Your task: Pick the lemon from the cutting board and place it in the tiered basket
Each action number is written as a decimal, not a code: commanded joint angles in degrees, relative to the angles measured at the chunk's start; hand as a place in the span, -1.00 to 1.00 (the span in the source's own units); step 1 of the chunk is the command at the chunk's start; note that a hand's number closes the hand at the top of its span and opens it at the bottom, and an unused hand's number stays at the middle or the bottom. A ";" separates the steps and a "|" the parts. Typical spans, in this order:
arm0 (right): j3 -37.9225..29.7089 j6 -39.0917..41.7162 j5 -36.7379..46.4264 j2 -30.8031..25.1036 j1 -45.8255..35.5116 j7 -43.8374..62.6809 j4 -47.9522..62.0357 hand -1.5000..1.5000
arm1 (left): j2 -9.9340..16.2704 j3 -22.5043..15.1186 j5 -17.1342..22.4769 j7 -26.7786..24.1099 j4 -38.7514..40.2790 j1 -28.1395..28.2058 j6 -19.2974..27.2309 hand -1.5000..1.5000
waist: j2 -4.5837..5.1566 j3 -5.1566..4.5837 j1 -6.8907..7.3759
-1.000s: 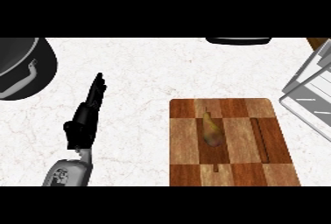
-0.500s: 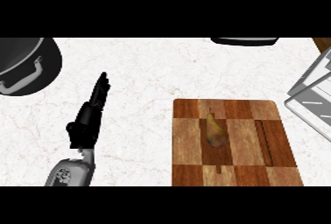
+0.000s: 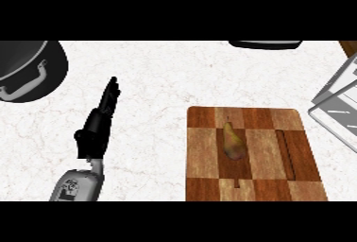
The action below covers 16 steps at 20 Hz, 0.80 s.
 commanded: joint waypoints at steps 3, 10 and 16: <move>1.96 8.50 -0.10 4.89 -8.96 2.55 8.09 -1.00 | -0.81 -0.28 -0.64 0.02 0.27 -0.89 1.29 0.00 | -0.07 0.01 -0.12; -5.07 14.84 -7.89 4.46 -15.03 6.02 19.59 -1.00 | 0.44 -0.01 1.20 -0.78 -1.79 2.87 -0.97 0.00 | -0.17 0.05 -0.11; -9.15 16.61 -9.88 -2.36 -19.06 13.63 29.57 -1.00 | -0.26 0.08 -0.58 1.76 -0.65 -1.63 0.78 0.00 | 0.43 0.19 -0.16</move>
